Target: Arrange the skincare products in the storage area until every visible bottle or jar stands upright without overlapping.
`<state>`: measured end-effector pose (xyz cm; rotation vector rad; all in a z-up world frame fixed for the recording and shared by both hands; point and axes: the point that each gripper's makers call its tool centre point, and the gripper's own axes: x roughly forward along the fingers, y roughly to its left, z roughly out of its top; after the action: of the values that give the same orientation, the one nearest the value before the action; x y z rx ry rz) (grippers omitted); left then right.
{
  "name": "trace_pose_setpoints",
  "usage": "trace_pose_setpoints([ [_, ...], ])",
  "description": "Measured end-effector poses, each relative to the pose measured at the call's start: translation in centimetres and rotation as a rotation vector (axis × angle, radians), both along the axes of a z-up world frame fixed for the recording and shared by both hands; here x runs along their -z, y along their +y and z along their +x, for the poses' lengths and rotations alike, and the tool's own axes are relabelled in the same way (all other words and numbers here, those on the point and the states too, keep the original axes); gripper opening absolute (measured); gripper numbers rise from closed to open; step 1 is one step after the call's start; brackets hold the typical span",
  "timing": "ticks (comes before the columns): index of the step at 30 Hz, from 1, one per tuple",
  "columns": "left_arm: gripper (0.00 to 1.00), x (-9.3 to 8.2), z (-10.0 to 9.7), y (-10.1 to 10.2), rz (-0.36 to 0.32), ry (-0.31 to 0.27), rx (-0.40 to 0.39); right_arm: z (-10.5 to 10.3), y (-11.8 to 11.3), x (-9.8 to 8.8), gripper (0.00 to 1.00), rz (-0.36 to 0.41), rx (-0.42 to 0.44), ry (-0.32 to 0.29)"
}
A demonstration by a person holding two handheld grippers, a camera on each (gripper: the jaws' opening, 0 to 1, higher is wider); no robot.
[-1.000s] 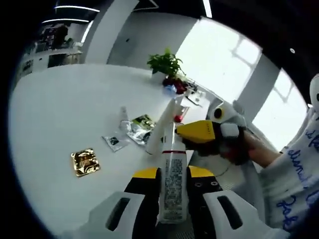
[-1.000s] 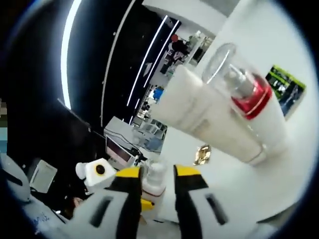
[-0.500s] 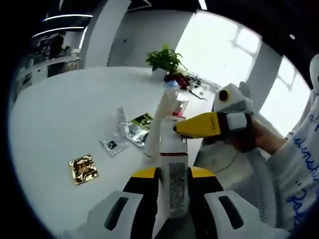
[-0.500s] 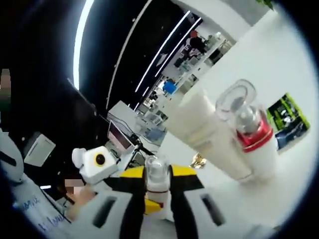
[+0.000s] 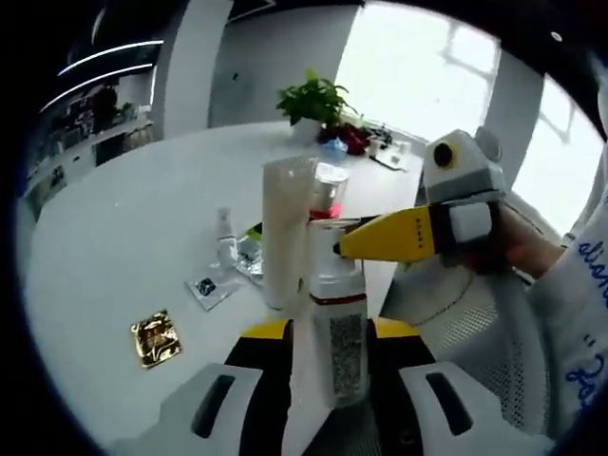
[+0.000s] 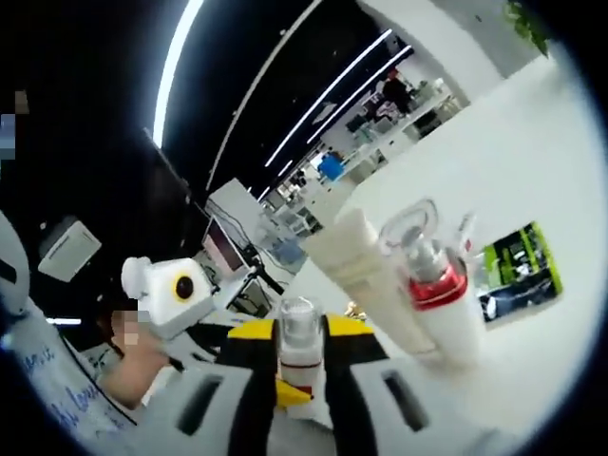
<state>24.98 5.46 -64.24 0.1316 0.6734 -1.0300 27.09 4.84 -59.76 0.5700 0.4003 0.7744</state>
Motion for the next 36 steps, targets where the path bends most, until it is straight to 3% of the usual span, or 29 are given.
trace_pose_setpoints([
  [6, 0.26, 0.3, 0.2, -0.8, 0.049, -0.031, -0.02, -0.1, 0.1, 0.7, 0.17, -0.174, -0.044, -0.088],
  [13, 0.2, 1.5, 0.6, -1.0, 0.12, -0.069, -0.036, -0.1, 0.1, 1.3, 0.18, -0.225, -0.066, -0.098],
  [20, 0.18, 1.9, 0.7, -1.0, 0.155, -0.092, 0.066, -0.5, 0.0, 1.7, 0.19, -0.279, -0.104, -0.124],
  [25, 0.18, 1.5, 0.5, -1.6, 0.094, -0.089, 0.171, -0.6, -0.1, 1.1, 0.2, -0.31, -0.132, -0.186],
  [28, 0.17, 1.2, -0.3, -1.8, 0.042, -0.09, 0.262, -0.9, 0.0, 0.3, 0.21, -0.284, -0.154, -0.22],
  [36, 0.17, 1.3, -0.8, -1.8, 0.0, -0.075, 0.346, -1.0, 0.6, 0.0, 0.22, -0.314, -0.203, -0.279],
])
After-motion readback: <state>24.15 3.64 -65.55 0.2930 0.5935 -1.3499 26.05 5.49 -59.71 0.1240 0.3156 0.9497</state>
